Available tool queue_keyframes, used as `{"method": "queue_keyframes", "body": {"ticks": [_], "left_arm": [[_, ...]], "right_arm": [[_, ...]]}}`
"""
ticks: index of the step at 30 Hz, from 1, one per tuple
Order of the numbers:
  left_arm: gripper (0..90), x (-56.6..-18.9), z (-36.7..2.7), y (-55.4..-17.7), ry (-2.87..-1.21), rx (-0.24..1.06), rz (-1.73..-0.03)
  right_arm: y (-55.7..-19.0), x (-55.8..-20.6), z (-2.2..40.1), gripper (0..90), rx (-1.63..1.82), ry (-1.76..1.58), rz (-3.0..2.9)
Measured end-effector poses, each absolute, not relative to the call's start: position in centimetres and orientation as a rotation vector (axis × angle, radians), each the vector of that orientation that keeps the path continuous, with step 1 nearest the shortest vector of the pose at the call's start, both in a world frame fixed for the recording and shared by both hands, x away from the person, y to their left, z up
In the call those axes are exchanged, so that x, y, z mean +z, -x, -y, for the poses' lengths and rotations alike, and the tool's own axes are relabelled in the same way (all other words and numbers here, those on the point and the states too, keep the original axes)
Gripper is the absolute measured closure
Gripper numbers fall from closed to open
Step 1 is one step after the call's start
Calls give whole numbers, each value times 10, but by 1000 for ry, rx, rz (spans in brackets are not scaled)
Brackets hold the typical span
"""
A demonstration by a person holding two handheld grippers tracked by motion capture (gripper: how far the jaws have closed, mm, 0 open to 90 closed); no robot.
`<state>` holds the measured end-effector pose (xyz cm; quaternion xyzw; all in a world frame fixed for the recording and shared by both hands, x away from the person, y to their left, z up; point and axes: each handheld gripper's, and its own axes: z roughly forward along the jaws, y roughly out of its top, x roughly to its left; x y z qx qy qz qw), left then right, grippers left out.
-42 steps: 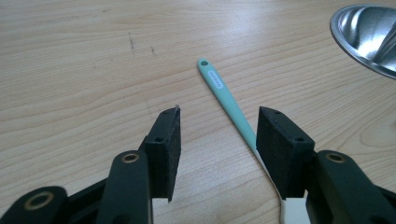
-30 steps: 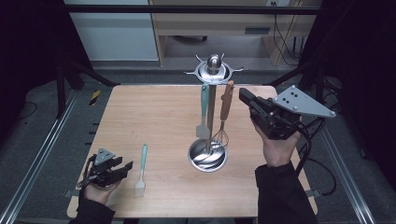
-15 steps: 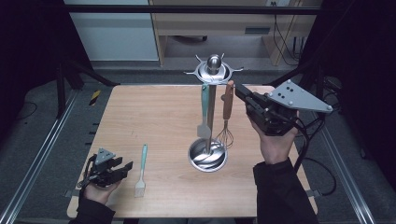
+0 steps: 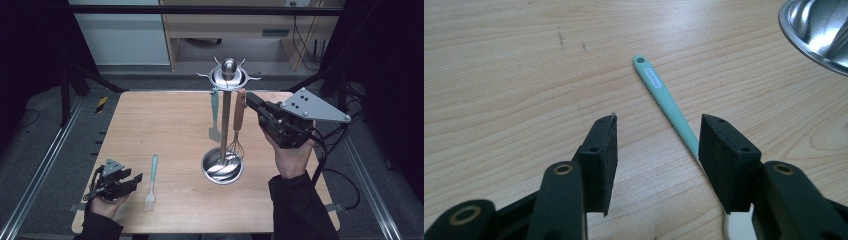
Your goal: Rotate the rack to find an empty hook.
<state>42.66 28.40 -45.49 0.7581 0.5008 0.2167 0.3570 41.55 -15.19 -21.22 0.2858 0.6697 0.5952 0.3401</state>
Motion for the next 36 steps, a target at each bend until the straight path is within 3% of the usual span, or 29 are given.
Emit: {"method": "queue_keyframes", "body": {"ticks": [23,36], "left_arm": [[477,-456,-283,-427,-1966,545,-1287],[473,-456,-282,-427,-1964,535,-1294]], "right_arm": [[-414,-211,126,900,1559,-685,-1802],[-418,-227,158,900,1535,-771,-1772]]}}
